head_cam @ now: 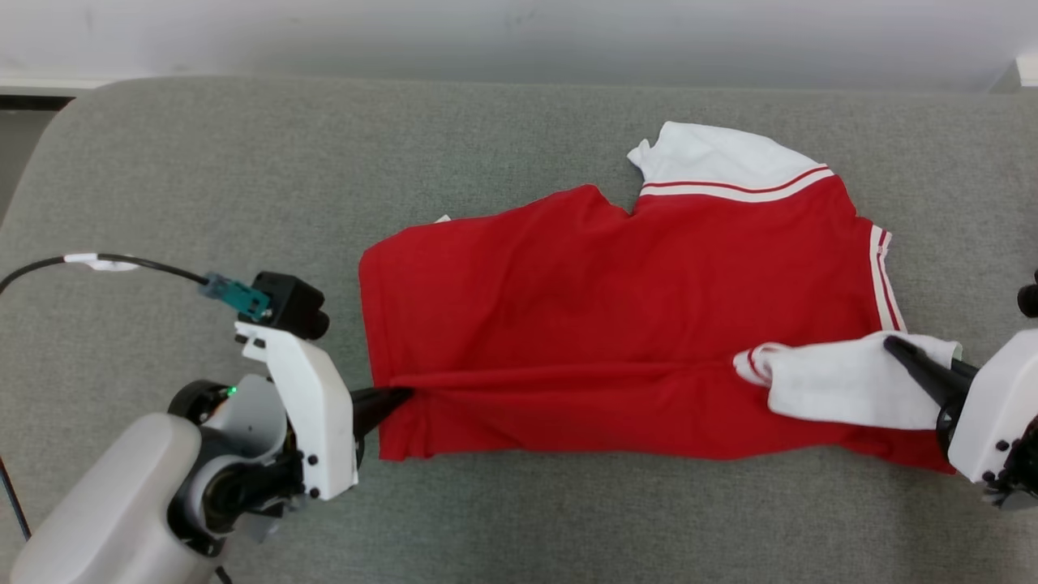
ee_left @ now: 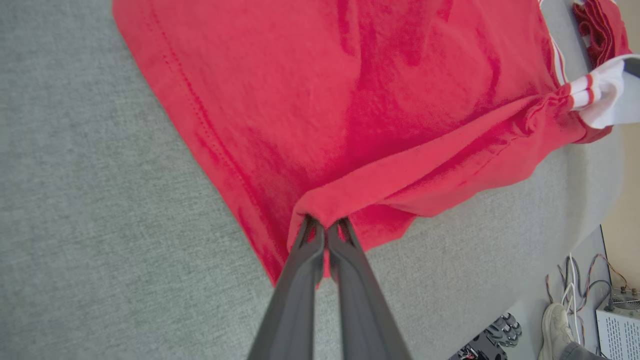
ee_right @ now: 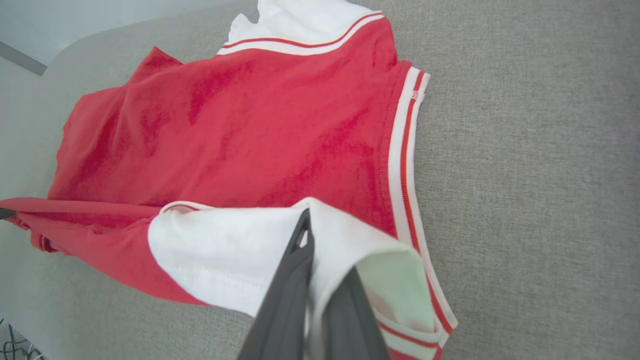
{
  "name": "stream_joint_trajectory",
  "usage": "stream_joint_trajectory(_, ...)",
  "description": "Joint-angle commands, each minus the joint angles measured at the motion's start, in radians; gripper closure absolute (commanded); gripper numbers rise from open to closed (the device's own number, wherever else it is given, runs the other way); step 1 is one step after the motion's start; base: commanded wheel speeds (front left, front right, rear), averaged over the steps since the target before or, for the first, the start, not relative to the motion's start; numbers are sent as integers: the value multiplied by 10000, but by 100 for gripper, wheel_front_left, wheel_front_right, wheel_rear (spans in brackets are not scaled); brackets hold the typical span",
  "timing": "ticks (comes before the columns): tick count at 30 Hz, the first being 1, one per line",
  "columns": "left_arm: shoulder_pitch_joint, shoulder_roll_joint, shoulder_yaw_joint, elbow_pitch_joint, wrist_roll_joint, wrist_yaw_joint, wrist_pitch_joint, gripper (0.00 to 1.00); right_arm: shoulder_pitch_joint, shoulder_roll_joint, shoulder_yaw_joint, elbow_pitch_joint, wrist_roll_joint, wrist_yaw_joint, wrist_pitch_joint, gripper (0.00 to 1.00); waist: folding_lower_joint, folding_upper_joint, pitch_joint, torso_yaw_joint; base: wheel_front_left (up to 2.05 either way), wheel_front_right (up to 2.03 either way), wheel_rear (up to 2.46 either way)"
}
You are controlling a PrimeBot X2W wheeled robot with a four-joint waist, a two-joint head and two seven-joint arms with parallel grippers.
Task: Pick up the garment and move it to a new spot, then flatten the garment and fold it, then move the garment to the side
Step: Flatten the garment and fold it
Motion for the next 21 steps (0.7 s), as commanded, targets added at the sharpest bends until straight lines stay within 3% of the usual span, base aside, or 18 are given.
stream_joint_trajectory(1,-128,-66,27,116,67,56,-88,53,-181,-20,8,171,-170,2,-160,0,-1,0,74,37,0,0,0)
stream_joint_trajectory(2,-192,-122,3,233,96,46,-115,0,-302,-27,64,328,-277,2,-339,0,-1,0,87,50,0,0,0)
stream_joint_trajectory(7,58,-198,208,386,-57,-5,-552,0,-276,-153,123,629,-48,2,-1256,0,-1,0,-63,76,0,0,0)
stream_joint_trajectory(11,725,172,817,-75,105,357,-1457,0,363,-477,-98,227,117,2,-2270,0,-1,0,-278,-36,0,0,0)
stream_joint_trajectory(15,1675,595,1192,-907,512,774,-2262,0,1261,-1163,-211,-291,-43,2,-3245,0,-1,0,-359,-104,0,0,0)
stream_joint_trajectory(21,2739,193,731,-1795,1464,1500,-3218,0,2671,-2420,768,-564,-840,2,-5168,0,-1,0,-100,-93,0,0,0)
